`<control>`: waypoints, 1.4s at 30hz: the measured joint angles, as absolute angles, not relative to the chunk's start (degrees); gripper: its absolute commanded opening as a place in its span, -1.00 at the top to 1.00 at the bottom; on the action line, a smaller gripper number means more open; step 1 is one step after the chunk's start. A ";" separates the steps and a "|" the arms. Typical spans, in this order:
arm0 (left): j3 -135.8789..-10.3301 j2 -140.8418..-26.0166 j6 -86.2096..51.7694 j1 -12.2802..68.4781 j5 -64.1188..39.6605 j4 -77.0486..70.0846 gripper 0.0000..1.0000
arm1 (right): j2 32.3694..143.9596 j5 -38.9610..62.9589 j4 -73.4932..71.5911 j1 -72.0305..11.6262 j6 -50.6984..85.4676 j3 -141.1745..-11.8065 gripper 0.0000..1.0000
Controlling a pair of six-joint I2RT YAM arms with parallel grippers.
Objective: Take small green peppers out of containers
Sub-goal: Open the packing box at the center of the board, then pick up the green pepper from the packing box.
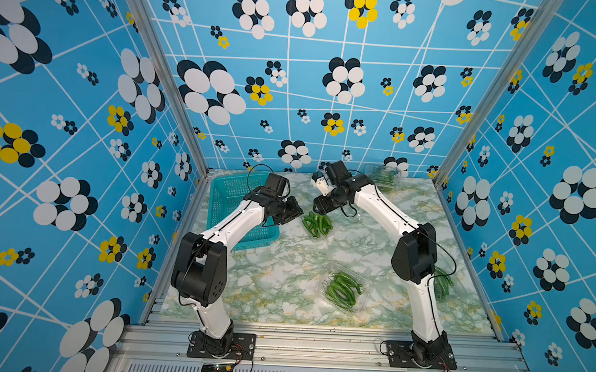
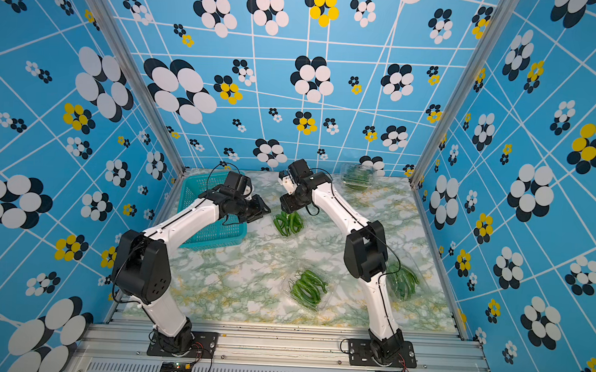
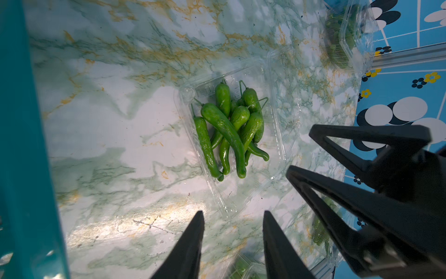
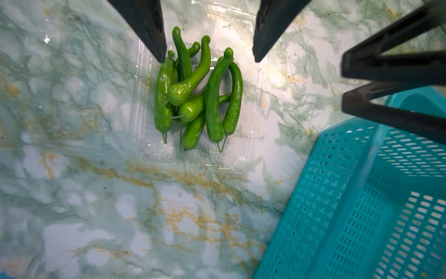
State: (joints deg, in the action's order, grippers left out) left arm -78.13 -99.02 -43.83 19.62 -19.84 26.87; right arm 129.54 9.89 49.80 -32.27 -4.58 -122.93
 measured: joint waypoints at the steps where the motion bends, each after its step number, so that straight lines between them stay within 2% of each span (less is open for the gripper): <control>1: -77.54 -98.59 -43.83 19.35 -19.81 26.89 0.16 | 130.82 9.87 50.19 -32.49 -4.78 -123.15 -0.18; 9: -74.81 -95.26 -43.64 17.91 -19.88 26.98 0.15 | 137.82 9.82 52.53 -32.62 -6.61 -127.72 -0.16; 42: -69.78 -91.70 -43.42 13.10 -22.68 24.80 0.16 | 143.06 9.39 54.76 -34.59 -11.64 -136.11 0.09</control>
State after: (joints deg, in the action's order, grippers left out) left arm -69.78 -91.70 -43.42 13.10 -22.68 24.80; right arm 143.06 9.39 54.76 -34.59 -11.64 -136.11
